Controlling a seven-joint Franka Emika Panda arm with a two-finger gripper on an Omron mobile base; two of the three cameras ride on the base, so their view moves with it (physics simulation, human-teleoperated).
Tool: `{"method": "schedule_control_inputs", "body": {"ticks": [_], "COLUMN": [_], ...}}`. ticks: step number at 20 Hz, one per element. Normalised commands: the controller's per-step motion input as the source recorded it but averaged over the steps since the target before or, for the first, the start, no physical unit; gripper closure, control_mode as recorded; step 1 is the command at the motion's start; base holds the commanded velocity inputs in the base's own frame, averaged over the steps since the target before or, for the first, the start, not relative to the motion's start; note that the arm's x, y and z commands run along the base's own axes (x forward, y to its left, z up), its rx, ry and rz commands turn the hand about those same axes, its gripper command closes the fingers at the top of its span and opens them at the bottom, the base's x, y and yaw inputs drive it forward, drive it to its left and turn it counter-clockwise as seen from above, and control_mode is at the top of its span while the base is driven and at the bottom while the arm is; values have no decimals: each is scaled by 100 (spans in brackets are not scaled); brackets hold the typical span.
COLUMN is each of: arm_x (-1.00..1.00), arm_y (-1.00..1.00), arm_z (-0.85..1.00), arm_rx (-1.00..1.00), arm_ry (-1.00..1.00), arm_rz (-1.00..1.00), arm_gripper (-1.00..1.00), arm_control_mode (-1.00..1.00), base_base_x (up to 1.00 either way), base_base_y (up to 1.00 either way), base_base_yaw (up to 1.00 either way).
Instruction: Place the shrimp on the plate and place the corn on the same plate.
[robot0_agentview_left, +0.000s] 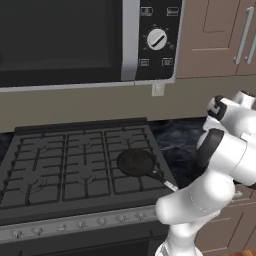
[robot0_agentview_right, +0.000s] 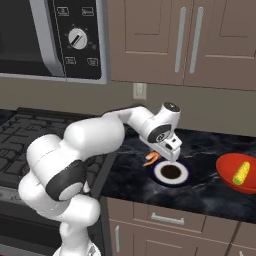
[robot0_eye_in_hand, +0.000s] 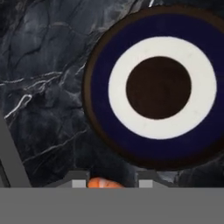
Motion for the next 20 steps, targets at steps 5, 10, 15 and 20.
{"method": "schedule_control_inputs", "body": {"ticks": [5, 10, 15, 20], "arm_x": [42, 54, 38, 13], "arm_y": [-61, -45, -37, -5], "arm_z": [-33, -59, -32, -10], "arm_rx": [1, 0, 0, 0], "arm_ry": [0, 0, 0, 0], "arm_rz": [8, 9, 9, 2], "arm_gripper": [100, 100, 100, -100], "arm_control_mode": [-100, -100, -100, -100], "base_base_x": [0, 0, 0, 0], "base_base_y": [0, 0, 0, 0], "base_base_yaw": [0, 0, 0, 0]}}
